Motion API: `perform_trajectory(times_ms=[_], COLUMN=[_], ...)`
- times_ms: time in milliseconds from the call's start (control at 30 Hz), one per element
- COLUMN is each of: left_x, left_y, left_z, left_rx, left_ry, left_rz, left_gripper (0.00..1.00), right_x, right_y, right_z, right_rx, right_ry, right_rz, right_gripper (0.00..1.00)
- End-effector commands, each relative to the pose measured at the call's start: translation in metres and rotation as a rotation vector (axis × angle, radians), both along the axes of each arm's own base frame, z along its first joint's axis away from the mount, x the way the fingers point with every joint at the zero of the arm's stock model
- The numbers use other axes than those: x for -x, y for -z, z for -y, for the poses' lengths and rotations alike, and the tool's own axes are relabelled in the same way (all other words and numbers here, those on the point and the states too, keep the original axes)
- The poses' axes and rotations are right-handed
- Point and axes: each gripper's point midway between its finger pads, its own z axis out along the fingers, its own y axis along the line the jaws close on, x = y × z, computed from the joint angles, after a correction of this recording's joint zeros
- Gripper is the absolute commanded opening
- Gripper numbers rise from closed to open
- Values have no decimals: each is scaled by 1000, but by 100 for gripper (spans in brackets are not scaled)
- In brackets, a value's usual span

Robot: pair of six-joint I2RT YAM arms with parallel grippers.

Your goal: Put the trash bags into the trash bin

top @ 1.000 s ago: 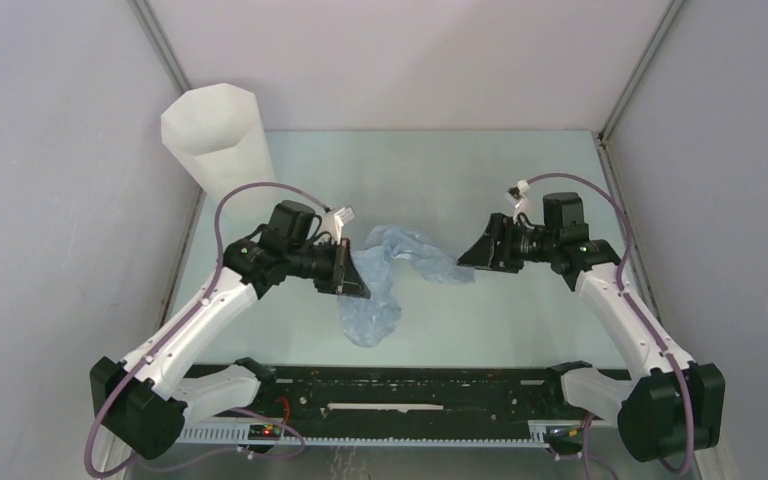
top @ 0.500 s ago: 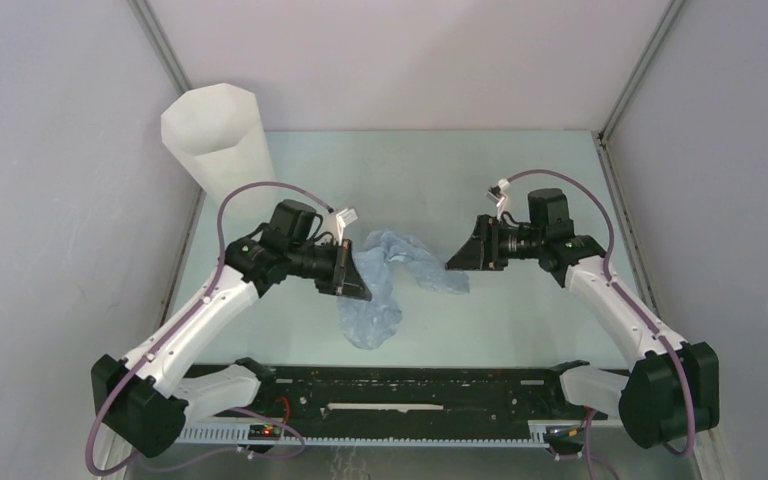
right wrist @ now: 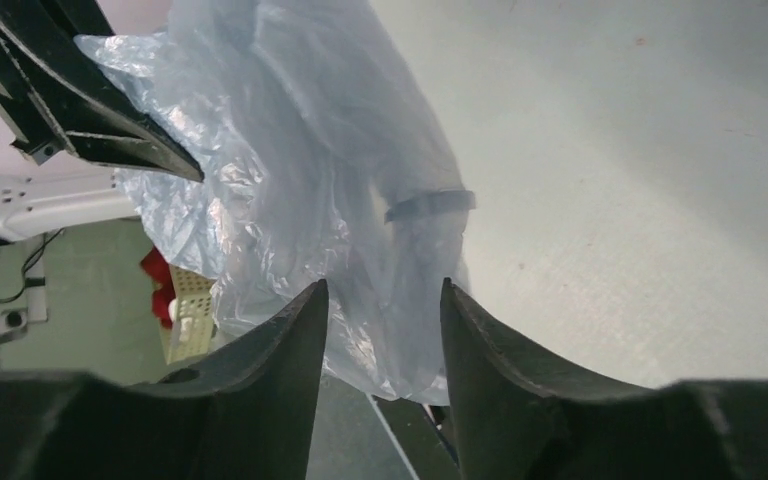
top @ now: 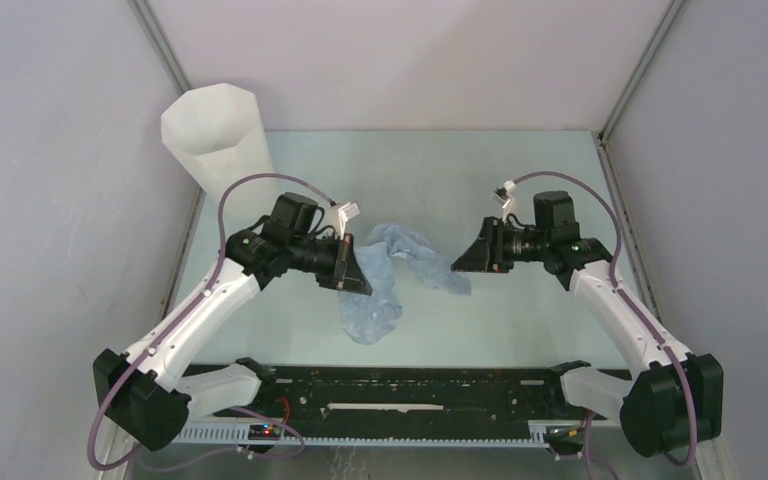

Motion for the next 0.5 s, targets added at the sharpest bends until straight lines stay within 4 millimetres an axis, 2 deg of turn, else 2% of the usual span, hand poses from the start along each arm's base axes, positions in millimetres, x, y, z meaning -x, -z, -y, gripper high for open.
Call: perform_trajectory(times_ms=[0, 33, 133, 233, 400, 467], left_x=[-5, -5, -3, -2, -2, -3], left_y=[-19, -21, -23, -23, -22, -24], left_z=[1, 1, 1, 3, 6, 6], left_rx=[14, 18, 38, 54, 63, 68], left_ry=[19, 21, 40, 57, 74, 78], left_rz=[70, 76, 92, 93, 84, 91], left_gripper=[0, 0, 0, 0, 0, 0], right_x=[3, 7, 15, 15, 13, 14], right_y=[0, 0, -3, -10, -17, -15], right_z=[22, 22, 18, 12, -2, -9], right_rx=[72, 69, 23, -32, -106, -102], right_ry=[61, 53, 14, -9, -57, -74], right_rz=[41, 34, 4, 1, -27, -29], right_gripper=[62, 66, 67, 68, 57, 57])
